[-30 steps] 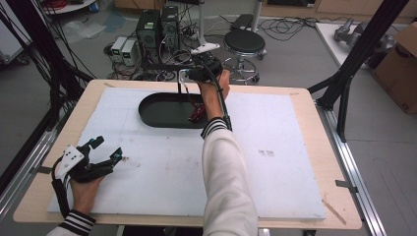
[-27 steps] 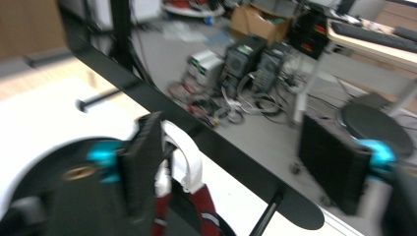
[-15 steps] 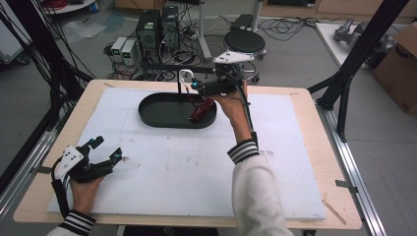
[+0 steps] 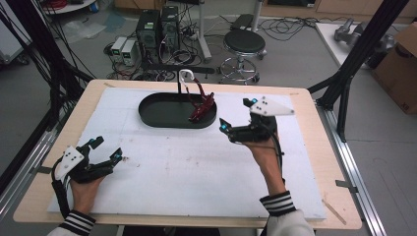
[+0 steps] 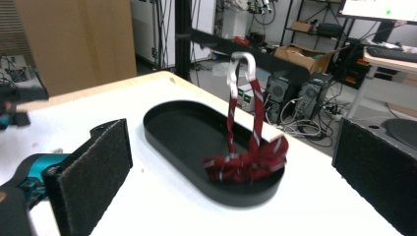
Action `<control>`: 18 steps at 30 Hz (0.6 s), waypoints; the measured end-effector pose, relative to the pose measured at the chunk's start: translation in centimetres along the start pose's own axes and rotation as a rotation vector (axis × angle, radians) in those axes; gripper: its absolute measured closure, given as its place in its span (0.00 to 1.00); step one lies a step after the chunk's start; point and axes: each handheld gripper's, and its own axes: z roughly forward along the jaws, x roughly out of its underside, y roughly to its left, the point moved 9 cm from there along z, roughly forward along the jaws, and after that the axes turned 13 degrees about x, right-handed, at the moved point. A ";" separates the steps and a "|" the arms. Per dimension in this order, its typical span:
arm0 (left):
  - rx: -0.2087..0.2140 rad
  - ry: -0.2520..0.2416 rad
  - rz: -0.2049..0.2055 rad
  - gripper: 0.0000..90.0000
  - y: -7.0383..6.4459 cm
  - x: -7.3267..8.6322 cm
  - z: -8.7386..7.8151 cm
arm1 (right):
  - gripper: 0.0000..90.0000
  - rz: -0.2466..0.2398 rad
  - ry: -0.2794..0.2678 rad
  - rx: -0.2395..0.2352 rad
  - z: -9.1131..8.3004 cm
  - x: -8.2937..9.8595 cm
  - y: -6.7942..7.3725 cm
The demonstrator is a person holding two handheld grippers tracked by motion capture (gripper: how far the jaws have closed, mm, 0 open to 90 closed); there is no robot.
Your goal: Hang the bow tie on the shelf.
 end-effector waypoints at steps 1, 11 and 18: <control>0.000 0.000 0.000 0.19 0.0 0.0 0.0 | 0.00 0.002 -0.007 0.002 -0.7 0.7 0.0; 0.001 0.001 0.000 0.19 0.0 0.0 0.0 | 0.01 0.042 -0.061 0.094 -6.1 8.7 -0.8; 0.001 -0.002 0.004 0.19 0.0 0.0 0.0 | 0.00 0.099 -0.128 0.185 -6.8 12.5 -1.8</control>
